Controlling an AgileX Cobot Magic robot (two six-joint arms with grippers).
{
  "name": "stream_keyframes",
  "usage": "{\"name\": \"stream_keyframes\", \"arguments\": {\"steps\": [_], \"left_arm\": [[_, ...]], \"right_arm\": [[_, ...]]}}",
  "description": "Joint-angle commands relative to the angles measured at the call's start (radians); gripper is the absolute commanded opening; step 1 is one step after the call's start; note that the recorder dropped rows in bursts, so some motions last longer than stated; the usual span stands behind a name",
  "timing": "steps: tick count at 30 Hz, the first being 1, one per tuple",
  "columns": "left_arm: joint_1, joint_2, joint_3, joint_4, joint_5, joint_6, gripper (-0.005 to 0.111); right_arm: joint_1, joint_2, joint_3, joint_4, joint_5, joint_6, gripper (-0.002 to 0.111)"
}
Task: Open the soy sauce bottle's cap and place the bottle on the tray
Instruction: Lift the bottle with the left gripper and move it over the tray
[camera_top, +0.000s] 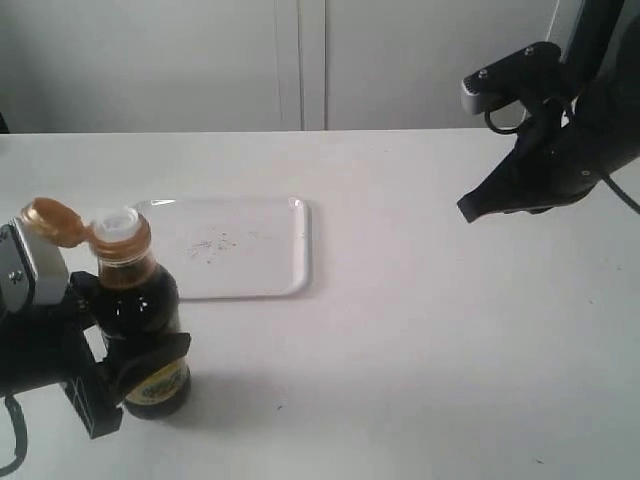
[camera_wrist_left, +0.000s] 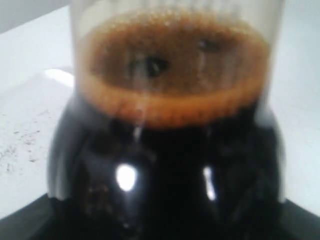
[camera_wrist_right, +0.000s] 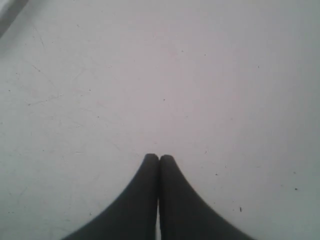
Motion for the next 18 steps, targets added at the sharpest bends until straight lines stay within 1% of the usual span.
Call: {"name": "stream_keyframes", "arguments": {"steps": [1,9,16,18], "left_arm": [[-0.001,-0.069,-0.03,-0.1,-0.08,-0.039,0.0],[-0.001,-0.073,-0.125,-0.209,-0.08,-0.08,0.0],[-0.001,-0.073,-0.211,-0.225,-0.08,-0.086,0.0],[-0.001,-0.073,-0.234,-0.228,-0.053,-0.086,0.0]], "right_arm": [[-0.006,0.032,0.0,0.0,-0.03,0.003,0.0],[-0.006,0.044,0.0,0.0,-0.033,-0.005,0.0],[-0.006,0.044,0.0,0.0,-0.043,-0.005,0.0],[-0.006,0.044,0.0,0.0,-0.043,-0.005,0.0]]}}
